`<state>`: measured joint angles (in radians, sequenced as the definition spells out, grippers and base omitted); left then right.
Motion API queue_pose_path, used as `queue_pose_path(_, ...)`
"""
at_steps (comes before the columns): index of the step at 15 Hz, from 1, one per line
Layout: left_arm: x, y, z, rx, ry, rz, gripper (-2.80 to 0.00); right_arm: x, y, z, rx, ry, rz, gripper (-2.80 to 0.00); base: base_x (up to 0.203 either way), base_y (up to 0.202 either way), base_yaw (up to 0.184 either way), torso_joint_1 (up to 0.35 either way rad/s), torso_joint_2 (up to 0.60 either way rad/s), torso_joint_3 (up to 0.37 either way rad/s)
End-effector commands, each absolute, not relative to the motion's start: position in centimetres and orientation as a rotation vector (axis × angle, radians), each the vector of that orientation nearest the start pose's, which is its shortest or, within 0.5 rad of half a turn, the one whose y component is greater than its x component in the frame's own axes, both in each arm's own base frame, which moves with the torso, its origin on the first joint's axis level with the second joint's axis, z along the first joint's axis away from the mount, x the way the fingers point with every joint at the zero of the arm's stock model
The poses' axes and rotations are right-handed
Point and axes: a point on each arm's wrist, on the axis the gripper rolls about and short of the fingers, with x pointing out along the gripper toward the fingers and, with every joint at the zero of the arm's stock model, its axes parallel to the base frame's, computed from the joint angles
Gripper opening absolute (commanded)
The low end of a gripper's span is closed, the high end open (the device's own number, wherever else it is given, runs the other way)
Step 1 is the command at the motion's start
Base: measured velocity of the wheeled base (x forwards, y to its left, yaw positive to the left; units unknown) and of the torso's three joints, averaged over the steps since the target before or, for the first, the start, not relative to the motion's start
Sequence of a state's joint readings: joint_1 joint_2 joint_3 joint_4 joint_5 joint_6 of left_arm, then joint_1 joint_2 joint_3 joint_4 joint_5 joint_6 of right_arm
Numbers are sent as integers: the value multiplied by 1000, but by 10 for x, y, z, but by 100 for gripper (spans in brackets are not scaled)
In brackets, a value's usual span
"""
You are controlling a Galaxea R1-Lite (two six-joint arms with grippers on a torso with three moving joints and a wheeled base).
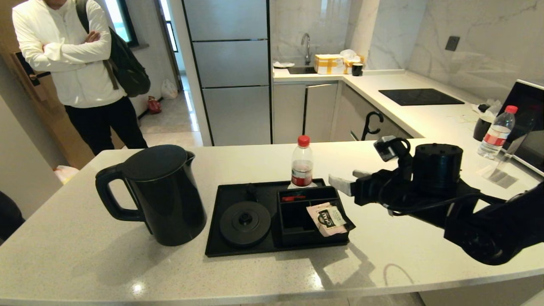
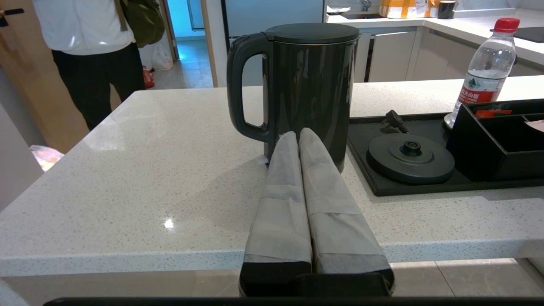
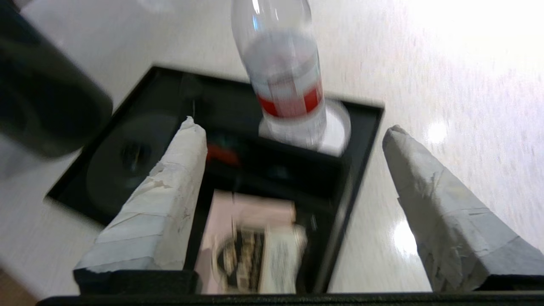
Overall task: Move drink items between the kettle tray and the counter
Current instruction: Pick up the bottled water
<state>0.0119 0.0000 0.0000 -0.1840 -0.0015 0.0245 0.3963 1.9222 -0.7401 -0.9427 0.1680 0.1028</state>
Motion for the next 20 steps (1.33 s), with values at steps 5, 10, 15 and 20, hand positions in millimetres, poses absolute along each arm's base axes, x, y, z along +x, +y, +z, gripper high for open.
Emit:
queue_pose_path(5, -21, 0, 83, 26, -145, 13, -280, 346, 175, 104, 63, 244, 550, 0, 0, 0, 0, 0, 0, 0)
queue_pose_path(10, -21, 0, 83, 26, -145, 13, -280, 384, 201, 98, 75, 176, 449, 0, 0, 0, 0, 0, 0, 0)
queue_pose_path(15, -21, 0, 83, 26, -145, 13, -280, 417, 228, 83, 68, 143, 292, 0, 0, 0, 0, 0, 0, 0)
queue_pose_path(20, -21, 0, 83, 26, -145, 13, -280, 423, 238, 79, 63, 148, 283, 0, 0, 0, 0, 0, 0, 0)
